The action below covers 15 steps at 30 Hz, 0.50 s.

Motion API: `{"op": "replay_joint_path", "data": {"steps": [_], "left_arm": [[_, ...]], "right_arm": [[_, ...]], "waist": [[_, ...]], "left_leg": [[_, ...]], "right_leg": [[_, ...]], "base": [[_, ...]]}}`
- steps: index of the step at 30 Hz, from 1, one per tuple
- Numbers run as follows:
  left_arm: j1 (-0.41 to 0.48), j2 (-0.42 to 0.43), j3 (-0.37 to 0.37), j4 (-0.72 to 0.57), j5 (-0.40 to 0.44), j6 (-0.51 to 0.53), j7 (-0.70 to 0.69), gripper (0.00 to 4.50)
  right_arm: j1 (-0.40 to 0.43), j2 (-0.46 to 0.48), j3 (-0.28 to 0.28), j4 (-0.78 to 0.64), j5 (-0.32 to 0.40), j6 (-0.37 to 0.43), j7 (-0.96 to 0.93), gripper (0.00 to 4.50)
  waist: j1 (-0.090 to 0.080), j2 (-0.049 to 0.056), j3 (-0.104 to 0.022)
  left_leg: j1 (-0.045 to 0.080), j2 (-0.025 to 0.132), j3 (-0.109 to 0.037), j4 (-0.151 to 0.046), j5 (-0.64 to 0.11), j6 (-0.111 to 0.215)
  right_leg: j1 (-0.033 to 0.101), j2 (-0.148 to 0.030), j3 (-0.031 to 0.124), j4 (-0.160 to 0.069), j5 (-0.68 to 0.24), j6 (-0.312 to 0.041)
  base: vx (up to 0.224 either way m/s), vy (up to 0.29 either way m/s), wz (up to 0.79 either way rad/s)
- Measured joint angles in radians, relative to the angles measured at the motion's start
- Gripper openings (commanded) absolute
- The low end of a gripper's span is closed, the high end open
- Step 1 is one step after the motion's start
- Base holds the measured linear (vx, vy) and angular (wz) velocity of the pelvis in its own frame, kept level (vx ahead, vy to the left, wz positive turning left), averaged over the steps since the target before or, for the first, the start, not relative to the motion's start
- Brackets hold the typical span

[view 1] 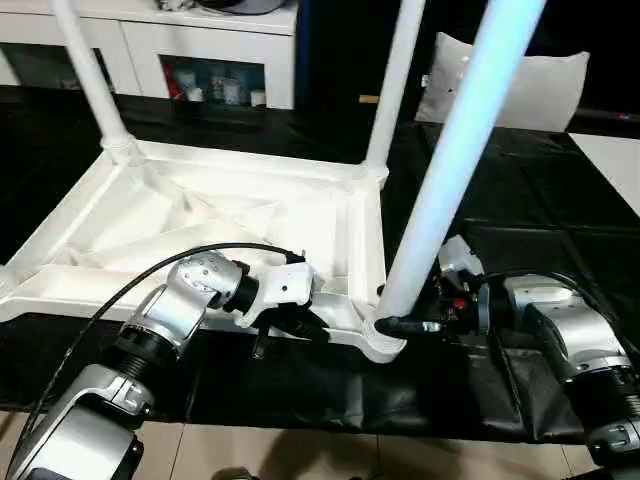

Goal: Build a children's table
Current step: Rotate leg to tighten

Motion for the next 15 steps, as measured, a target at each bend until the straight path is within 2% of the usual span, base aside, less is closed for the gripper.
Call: {"op": "replay_joint_path", "data": {"steps": [5,10,15], "left_arm": [[-0.002,0.000,0.000,0.008,-0.006,0.000,-0.013,0.00],[-0.002,-0.004,0.001,0.010,-0.014,0.006,-0.015,0.00],[-0.001,-0.007,0.028,0.001,-0.017,0.097,0.001,0.00]], "right_arm": [[0.007,-0.006,0.002,-0.020,0.017,0.027,0.020,2.24],[0.014,-0.007,0.002,-0.035,0.017,0.038,0.013,2.12],[0.032,0.043,-0.017,-0.065,0.019,0.074,-0.083,2.09]], "waist": [[0.003,0.000,0.000],[0.003,0.000,0.000],[-0.005,0.001,-0.001]], "left_leg": [[0.000,0.000,0.000,0.000,0.000,0.000],[0.000,0.000,0.000,0.000,0.000,0.000],[0.003,0.000,0.000,0.000,0.000,-0.005]], "right_leg": [[0.000,0.000,0.000,0.000,0.000,0.000],[0.000,0.000,0.000,0.000,0.000,0.000],[0.001,0.000,0.000,0.003,0.001,-0.001]], "base": [[0.000,0.000,0.00],[0.000,0.000,0.00],[0.000,0.000,0.00]]}}
